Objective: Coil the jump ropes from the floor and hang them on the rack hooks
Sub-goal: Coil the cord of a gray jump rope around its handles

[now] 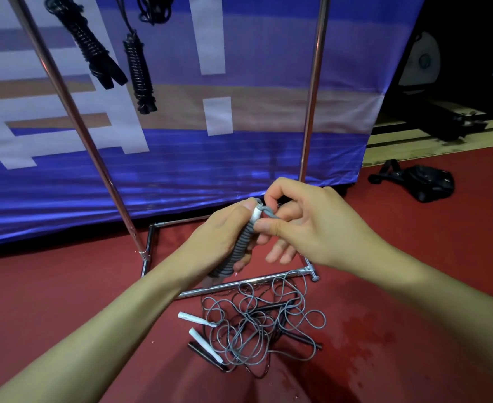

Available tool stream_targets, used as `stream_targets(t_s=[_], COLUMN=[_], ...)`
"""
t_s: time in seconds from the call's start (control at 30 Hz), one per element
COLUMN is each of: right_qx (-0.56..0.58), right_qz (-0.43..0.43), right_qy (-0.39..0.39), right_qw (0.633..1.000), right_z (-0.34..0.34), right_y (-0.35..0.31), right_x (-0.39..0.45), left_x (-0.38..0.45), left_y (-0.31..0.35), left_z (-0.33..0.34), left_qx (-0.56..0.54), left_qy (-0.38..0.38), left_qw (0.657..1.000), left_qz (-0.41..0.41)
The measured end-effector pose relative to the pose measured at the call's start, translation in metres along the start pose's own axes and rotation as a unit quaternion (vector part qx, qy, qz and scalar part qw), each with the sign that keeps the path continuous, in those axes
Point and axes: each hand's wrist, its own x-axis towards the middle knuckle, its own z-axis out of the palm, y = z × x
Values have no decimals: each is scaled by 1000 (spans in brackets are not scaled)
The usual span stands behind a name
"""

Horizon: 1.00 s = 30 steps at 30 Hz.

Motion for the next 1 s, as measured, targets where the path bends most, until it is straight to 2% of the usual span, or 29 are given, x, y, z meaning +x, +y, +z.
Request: stream_targets(t_s=[0.23, 0.33, 0.43, 0.53, 0.63, 0.73, 0.77, 0.87, 1.0], right_qx=[76, 132, 149, 156, 99, -77, -97, -38, 12], right_qz=[27, 37, 35, 60, 53, -36, -47, -30, 69], right_qy=[12, -22, -76, -80, -44, 73, 94, 78, 8], right_qw=[997, 990, 985, 983, 993, 994, 990, 996, 998], right_z=[5, 0, -5, -4, 0, -3, -5, -5, -8], right_y=[-1, 0, 2, 1, 1, 6, 7, 10, 4], right_x=[-1, 0, 0, -2, -3, 1, 3, 4, 4], left_x=[-6, -5, -3, -1, 1, 3, 3, 4, 4], left_y=[3, 4, -1, -10, -14, -15, -16, -19, -24], left_z=[-1, -3, -6, -8, -9, -9, -9, -12, -17], left_qx=[94, 113, 124, 115, 101, 83, 80, 114, 206], left_qy=[58, 95, 92, 71, 71, 59, 57, 73, 86], left_qw=[991, 986, 982, 983, 984, 982, 981, 974, 954], left_qz=[71, 81, 105, 121, 126, 157, 166, 182, 198])
